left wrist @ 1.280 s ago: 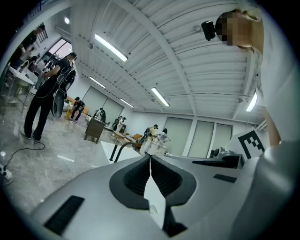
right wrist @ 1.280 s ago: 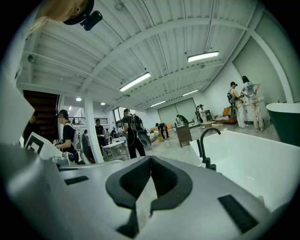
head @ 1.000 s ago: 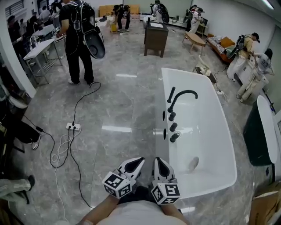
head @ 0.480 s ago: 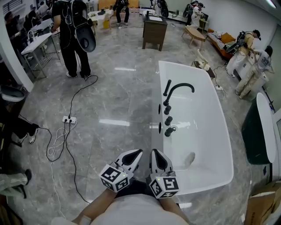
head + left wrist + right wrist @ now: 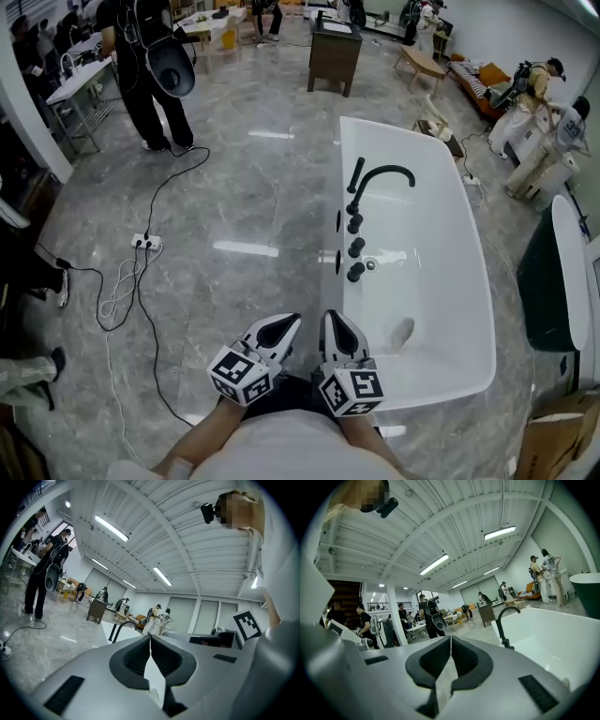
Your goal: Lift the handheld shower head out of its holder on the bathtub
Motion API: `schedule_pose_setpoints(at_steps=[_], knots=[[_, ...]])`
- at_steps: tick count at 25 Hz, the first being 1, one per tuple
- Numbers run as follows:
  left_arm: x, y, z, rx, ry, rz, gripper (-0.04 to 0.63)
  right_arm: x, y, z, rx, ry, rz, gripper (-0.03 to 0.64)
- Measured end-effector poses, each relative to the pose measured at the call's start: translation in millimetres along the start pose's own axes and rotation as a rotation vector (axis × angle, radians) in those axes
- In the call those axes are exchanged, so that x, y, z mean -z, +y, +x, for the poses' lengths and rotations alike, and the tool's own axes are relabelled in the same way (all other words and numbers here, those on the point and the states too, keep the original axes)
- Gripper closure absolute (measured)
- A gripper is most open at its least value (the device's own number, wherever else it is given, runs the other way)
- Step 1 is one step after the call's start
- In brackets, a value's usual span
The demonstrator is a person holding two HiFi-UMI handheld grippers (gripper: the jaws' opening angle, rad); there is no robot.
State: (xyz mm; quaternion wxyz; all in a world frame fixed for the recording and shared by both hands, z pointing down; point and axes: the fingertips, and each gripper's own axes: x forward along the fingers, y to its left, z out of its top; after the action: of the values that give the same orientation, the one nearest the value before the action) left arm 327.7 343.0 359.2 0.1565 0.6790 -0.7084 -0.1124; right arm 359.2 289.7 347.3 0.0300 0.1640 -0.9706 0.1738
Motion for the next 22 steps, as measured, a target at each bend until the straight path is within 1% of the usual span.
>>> schedule_pose_setpoints(at_steps=[4, 8, 12, 22], knots=[[5.7, 4.2, 7.7, 0.010, 0.015, -0.011, 0.583, 3.1, -2.4, 8.2, -0.006, 0.010, -0.001, 0.600], [4.5, 18.2, 19.7, 0.017, 0.026, -0.018, 0.583, 3.8, -12.8, 24.5, 0.011, 0.019, 0.006, 0.600], [-7.1, 40.2, 37.1, 0.014, 0.020, -0.029, 0.583, -1.8, -19.9, 49.1, 0.019, 0.020, 0.009, 0.600], [-42.4, 91.8, 77.8, 0.048, 0.022, -0.024, 0.583, -20.3, -26.2, 118.1, 0.029, 0.011, 0.004, 0.599]])
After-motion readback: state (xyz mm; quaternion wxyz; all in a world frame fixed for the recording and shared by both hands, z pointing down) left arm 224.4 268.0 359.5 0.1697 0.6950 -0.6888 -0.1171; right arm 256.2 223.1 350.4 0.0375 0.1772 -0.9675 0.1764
